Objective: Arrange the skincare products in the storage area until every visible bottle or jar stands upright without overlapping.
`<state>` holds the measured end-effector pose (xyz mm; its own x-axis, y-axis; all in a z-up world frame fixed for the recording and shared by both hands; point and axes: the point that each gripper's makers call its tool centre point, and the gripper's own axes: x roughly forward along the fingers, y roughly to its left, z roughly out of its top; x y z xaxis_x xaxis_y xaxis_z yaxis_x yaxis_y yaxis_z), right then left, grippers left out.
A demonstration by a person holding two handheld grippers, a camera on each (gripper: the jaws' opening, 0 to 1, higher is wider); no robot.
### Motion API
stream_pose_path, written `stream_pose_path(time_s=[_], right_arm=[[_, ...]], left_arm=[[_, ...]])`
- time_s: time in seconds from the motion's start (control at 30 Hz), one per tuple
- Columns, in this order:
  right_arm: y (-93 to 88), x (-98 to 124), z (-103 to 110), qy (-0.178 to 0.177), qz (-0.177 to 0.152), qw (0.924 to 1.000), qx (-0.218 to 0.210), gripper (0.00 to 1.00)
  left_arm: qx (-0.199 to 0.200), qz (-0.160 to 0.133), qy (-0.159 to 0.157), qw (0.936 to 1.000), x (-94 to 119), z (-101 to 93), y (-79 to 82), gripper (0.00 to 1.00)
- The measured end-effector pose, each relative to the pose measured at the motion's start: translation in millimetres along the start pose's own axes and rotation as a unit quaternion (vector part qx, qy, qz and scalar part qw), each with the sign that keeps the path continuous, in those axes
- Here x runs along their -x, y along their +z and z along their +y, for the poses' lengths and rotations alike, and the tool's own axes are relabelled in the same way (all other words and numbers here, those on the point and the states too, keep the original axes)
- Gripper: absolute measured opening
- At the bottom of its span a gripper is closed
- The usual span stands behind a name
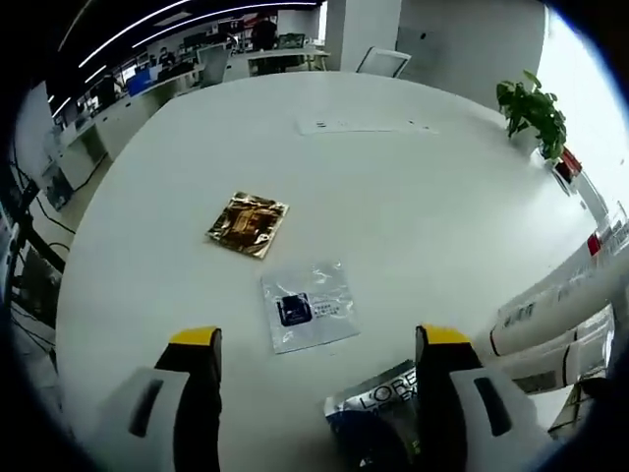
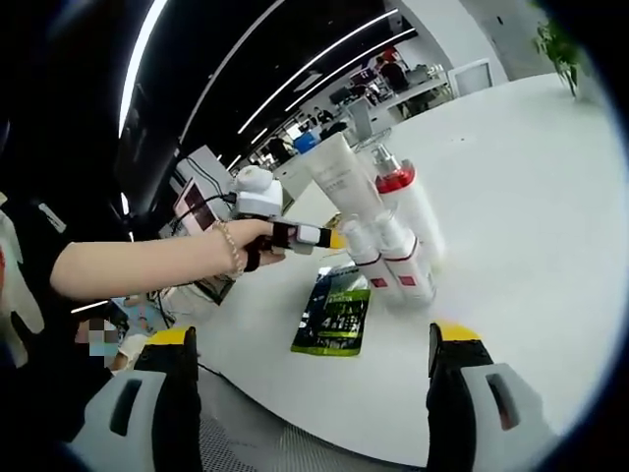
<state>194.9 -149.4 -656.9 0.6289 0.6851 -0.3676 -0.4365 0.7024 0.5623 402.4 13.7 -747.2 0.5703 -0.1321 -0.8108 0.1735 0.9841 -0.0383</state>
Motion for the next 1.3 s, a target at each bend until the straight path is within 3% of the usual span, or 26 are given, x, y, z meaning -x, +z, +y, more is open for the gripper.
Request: stream_pose_path(time_s=[0.17, 0.5, 0.83, 0.93, 1.07, 1.3], right_arm=[[2.0, 0.9, -1.4, -0.001, -0.006, 0.9999, -0.008, 0.97], [0.6, 0.0, -1.4, 0.003, -0.004, 0.9999, -0.016, 0.97], [0.5, 0.0, -2.2, 0.003, -0.005, 0.9998, -0.017, 0.97], [0.7, 0.1, -2.7, 0.003, -0.005, 0.9999, -0.016, 0.97], [0.7, 0.2, -2.8, 0.002, -0.005, 0.9998, -0.017, 0.97], [0.5, 0.8, -2.3, 0.002, -0.005, 0.9999, -0.014, 0.97]], left_arm=[[0.005, 0.009, 0.007, 0.9999, -12.6, 0.0, 3.0, 0.72], [0.003, 0.021, 0.015, 0.9997, -13.1, 1.9, -5.0, 0.65], [-0.025, -0.004, 0.019, 0.9995, -20.3, 6.3, 4.4, 0.66], [-0.029, -0.012, 0.016, 0.9994, -19.7, 6.3, 6.0, 0.58], [-0.046, -0.019, 0.007, 0.9988, -21.8, 6.0, 8.2, 0.39], [-0.045, -0.024, 0.002, 0.9987, -23.2, 9.1, 9.3, 0.38]])
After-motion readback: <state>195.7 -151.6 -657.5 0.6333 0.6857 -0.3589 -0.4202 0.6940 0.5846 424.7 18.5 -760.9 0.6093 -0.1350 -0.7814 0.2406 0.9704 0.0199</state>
